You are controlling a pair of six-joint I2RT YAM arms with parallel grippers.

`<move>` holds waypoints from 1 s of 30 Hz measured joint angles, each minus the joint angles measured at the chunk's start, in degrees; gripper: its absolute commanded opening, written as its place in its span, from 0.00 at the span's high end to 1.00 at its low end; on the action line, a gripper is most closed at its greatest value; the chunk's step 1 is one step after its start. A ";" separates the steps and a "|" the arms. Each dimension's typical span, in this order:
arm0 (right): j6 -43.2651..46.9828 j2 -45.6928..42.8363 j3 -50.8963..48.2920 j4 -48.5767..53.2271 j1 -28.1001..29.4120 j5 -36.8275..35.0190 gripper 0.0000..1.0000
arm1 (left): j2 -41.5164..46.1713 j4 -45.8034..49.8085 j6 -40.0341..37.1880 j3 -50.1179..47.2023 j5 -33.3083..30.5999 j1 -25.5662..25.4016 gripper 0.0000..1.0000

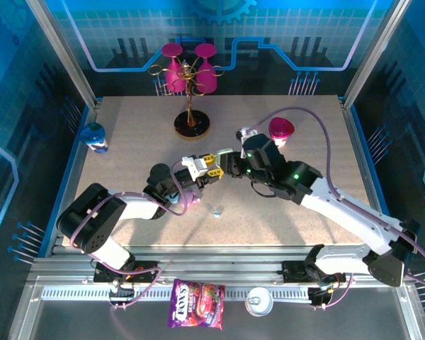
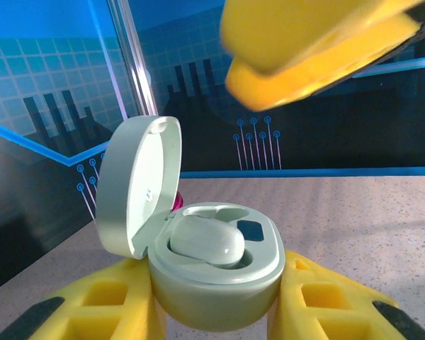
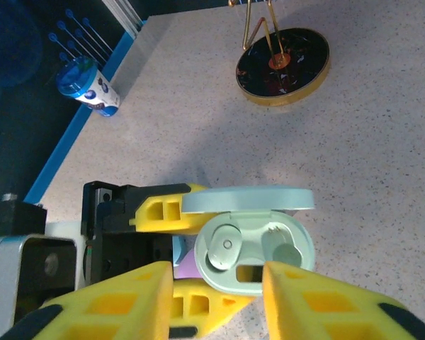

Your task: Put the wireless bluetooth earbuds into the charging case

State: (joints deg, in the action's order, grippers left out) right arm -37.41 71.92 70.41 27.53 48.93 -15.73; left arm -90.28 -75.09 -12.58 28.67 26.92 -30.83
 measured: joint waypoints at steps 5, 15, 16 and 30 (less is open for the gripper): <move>-0.11 4.46 2.14 1.27 0.59 -1.03 0.73 | 0.00 0.26 -0.07 0.00 -0.39 0.00 0.74; -0.31 8.07 3.98 2.21 0.68 -2.14 0.76 | 0.00 0.24 -0.04 0.00 -0.59 -0.02 0.74; -0.31 8.22 4.11 2.29 0.68 -2.16 0.76 | 0.00 0.24 -0.04 0.00 -0.59 -0.04 0.74; -0.04 11.58 6.97 5.25 1.44 -4.68 0.77 | 0.02 1.51 0.02 0.00 -0.74 -0.09 0.74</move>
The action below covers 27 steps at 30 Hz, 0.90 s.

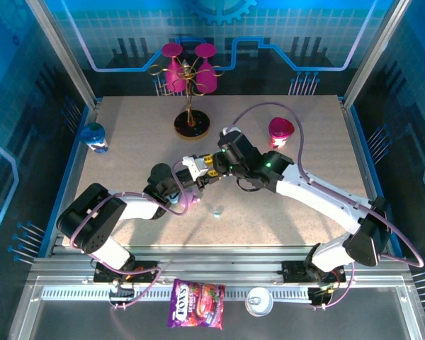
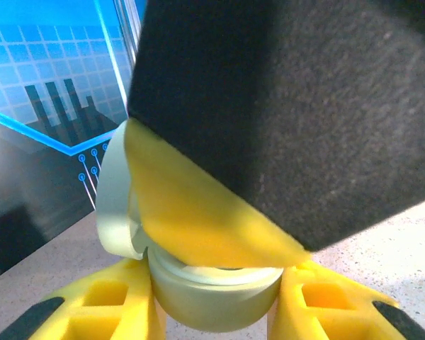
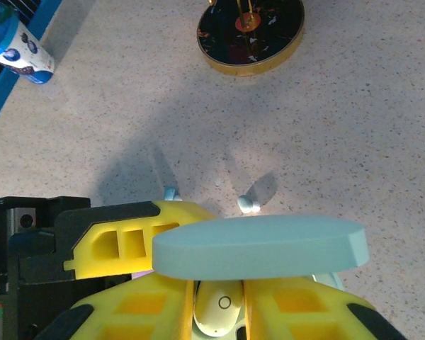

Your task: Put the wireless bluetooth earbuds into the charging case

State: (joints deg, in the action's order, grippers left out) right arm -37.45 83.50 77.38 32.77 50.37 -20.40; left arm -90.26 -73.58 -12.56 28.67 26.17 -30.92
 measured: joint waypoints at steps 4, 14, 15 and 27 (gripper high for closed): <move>0.15 0.74 1.09 1.29 0.26 -0.72 0.86 | 0.00 0.44 0.13 0.00 -0.04 0.00 0.74; 0.28 0.68 1.44 2.23 0.44 -1.29 0.88 | 0.00 0.85 0.11 0.00 -0.07 -0.17 0.74; 0.42 0.57 1.44 2.27 0.48 -1.36 0.87 | 0.00 0.85 0.11 0.00 -0.07 -0.22 0.74; 1.51 -2.34 1.44 2.40 0.72 -2.12 0.87 | -0.02 1.03 0.15 -0.72 -0.04 -0.28 0.74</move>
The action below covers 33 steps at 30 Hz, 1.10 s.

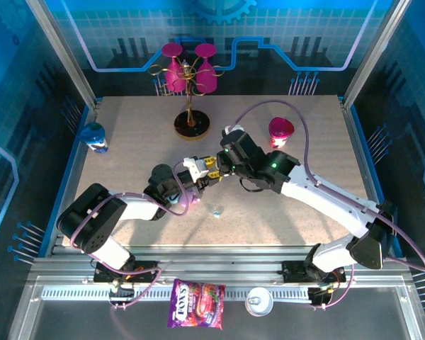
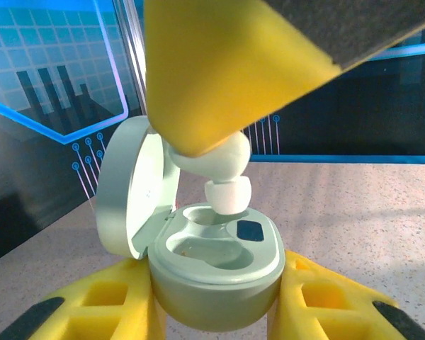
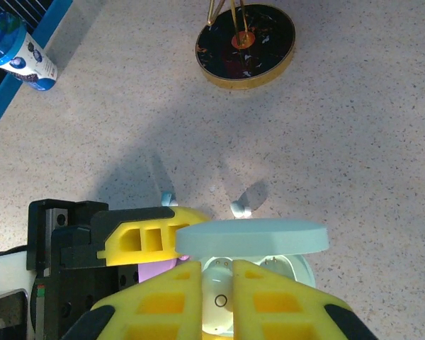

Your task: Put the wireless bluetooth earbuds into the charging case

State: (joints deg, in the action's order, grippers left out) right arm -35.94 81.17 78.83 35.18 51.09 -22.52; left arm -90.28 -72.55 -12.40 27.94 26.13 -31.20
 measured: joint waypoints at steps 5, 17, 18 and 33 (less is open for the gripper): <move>0.66 -0.90 -0.24 0.11 -0.20 -0.02 0.87 | 0.07 0.90 0.63 0.00 0.22 0.00 0.73; 1.51 -4.24 -4.17 0.35 -1.36 0.04 0.87 | 2.16 3.91 5.22 0.00 1.25 0.00 0.73; 1.53 -4.35 -4.61 0.31 -1.42 0.04 0.87 | 2.29 4.28 5.64 0.00 1.53 0.00 0.73; 1.97 -4.79 -6.69 -1.57 -2.89 0.52 0.87 | 3.74 5.01 10.03 0.02 4.39 0.00 0.73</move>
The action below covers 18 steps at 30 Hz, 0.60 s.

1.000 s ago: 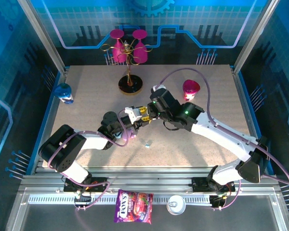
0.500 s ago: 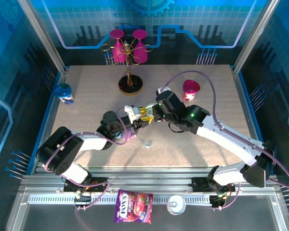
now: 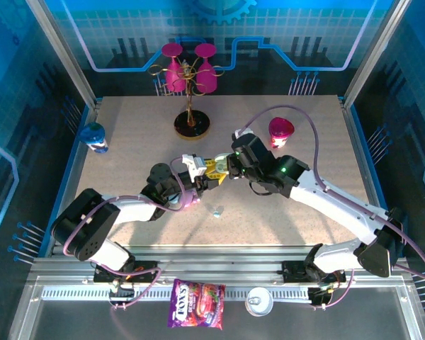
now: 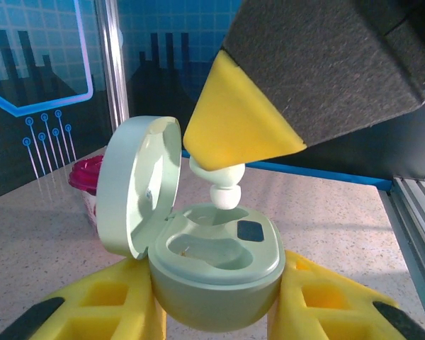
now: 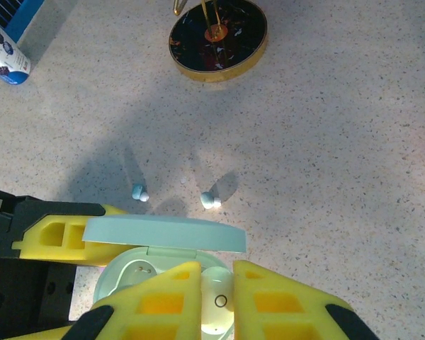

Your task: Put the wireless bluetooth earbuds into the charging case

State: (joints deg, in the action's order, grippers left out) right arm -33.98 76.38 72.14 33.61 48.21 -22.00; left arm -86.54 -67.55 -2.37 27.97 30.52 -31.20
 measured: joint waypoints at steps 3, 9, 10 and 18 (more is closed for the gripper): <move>0.00 0.00 -0.33 -0.57 -0.02 0.13 0.87 | 0.00 -0.02 0.98 0.00 0.20 0.00 0.73; 0.00 -0.35 -1.09 -1.49 -0.02 1.16 0.86 | 0.00 -0.04 2.34 0.39 0.33 0.00 0.73; 0.00 -0.39 -1.20 -1.55 -0.02 1.38 0.85 | 0.00 -0.09 2.49 0.61 0.33 0.00 0.73; 0.96 -1.27 -1.77 -1.99 -0.28 1.97 0.70 | 0.00 -0.02 2.54 1.57 0.33 0.00 0.72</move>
State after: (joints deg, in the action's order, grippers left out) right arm -33.01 75.11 70.37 31.62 47.92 -20.03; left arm -86.54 -67.57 0.16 29.54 30.85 -31.20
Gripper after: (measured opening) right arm 0.218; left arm 0.338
